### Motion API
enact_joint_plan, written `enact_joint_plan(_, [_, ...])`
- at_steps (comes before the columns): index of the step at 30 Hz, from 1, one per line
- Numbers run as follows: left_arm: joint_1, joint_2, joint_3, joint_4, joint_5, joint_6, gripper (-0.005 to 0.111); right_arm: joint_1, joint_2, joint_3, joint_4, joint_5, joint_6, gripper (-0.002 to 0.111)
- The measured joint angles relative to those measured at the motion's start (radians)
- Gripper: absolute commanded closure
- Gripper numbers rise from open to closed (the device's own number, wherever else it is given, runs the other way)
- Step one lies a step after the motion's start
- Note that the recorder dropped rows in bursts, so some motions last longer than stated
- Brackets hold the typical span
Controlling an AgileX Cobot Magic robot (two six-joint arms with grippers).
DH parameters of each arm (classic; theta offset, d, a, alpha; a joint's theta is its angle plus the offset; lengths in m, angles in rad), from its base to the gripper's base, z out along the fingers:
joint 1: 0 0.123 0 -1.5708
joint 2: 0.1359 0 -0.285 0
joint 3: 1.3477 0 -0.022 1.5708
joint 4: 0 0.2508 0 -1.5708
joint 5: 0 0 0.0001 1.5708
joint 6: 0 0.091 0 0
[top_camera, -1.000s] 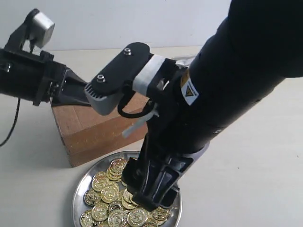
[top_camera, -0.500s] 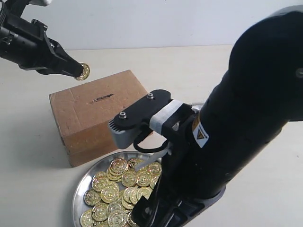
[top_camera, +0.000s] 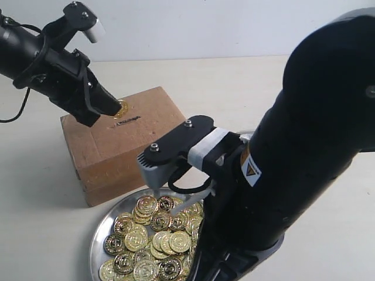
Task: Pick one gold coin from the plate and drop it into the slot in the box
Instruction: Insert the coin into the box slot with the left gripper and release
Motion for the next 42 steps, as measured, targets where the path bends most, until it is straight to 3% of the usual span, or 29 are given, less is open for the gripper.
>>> enact_joint_plan(13, [0.000, 0.087, -0.004, 0.012, -0.106, 0.063, 0.107, 0.000, 0.000, 0.000, 0.002, -0.005, 0.000, 0.108])
enact_joint_plan(23, [-0.018, 0.097, -0.054, -0.048, -0.057, 0.107, 0.107, 0.000, 0.000, 0.000, 0.002, -0.008, 0.002, 0.108])
enact_joint_plan(42, [-0.044, 0.126, -0.062, 0.021, -0.058, 0.108, 0.107, 0.000, 0.000, 0.000, 0.002, -0.008, -0.002, 0.108])
